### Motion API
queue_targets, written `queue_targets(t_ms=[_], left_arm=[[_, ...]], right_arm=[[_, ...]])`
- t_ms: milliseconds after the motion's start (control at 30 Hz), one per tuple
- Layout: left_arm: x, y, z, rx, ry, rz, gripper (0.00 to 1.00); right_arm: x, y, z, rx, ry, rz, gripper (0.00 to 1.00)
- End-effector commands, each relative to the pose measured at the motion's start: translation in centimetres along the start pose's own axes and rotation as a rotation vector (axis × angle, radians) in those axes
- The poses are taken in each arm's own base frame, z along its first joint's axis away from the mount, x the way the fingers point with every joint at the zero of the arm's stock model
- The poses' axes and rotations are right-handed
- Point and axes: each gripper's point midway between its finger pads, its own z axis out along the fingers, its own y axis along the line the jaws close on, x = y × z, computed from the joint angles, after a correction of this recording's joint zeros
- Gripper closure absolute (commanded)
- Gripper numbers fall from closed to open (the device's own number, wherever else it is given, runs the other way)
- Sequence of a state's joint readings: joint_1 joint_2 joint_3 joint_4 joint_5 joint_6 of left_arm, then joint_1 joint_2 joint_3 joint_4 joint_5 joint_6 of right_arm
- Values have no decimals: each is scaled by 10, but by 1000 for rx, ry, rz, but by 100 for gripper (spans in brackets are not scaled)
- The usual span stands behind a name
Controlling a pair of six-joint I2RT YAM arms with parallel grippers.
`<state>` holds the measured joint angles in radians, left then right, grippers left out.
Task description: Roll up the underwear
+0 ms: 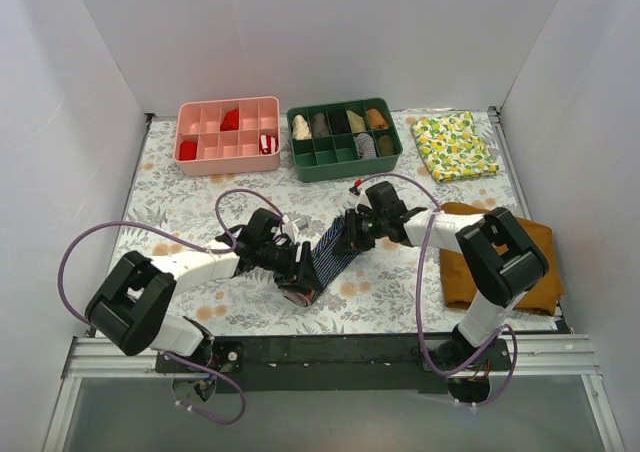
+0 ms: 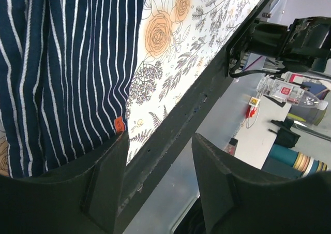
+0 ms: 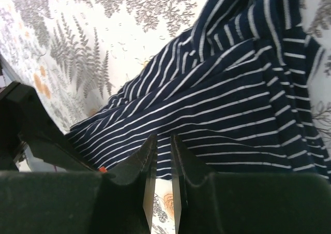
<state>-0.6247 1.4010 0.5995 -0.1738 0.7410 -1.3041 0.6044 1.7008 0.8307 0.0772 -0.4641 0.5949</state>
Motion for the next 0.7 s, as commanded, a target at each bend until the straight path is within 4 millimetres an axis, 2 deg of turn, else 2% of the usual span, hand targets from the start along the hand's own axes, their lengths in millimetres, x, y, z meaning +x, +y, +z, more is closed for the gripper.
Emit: queue_targets(t_ms=[0,167,233,300,433,533,633,667], left_arm=[[12,4,3,-1,20,30,49],[33,23,14,-79,70,-14,50],[37,30,17,-105,71,-31,51],[39,31,18,-110,73,-31,51],[26,13,14,-77,36,12,51],[8,-14,5,-33,-13,66,48],[-16,-47,-12,-10,-104,133,41],[-24,-55,-18,-17,-138,150,40]], right_arm=[[-19,0,2,45,-48,-44,76],[-22,-19,7,130,-42,-47,76],[-28,-20,8,141,-54,-64,76],[-22,-26,9,164,-26,-52,76],[-28,-22,7,153,-34,-95,76],[-37,-13,1,130,-64,-152,74],[-47,4,-9,84,-104,-212,68],[-51,14,-16,59,-121,-229,62]])
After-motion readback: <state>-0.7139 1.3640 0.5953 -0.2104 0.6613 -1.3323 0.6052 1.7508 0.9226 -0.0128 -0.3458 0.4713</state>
